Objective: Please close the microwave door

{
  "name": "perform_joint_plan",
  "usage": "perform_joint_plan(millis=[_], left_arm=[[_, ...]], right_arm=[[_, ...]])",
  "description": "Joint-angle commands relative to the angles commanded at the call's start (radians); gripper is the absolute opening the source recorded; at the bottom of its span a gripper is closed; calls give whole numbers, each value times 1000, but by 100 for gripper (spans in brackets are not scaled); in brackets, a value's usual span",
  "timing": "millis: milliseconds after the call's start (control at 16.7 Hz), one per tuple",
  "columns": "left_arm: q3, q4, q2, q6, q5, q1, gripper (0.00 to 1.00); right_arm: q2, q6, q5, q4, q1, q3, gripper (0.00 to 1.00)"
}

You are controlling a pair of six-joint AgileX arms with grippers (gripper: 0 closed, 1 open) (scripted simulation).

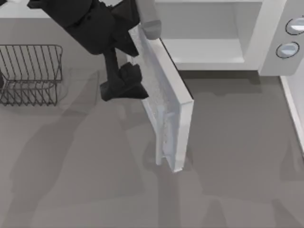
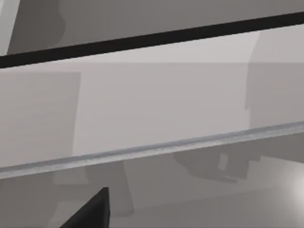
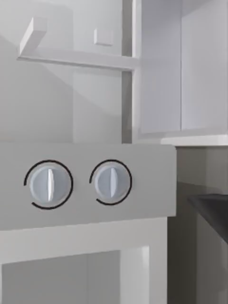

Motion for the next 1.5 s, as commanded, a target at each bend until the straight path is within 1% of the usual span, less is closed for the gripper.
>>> perform_joint_plan(millis=[60,840,900,1500], left_arm=[[0,0,0,0,0,0,100],[0,0,0,0,0,0,2],[0,0,0,0,0,0,0],[10,3,7,-10,-3,-8,0]], right_arm=[[0,0,0,0,0,0,100],[0,0,0,0,0,0,100],[0,0,0,0,0,0,100],[0,0,0,0,0,0,100]])
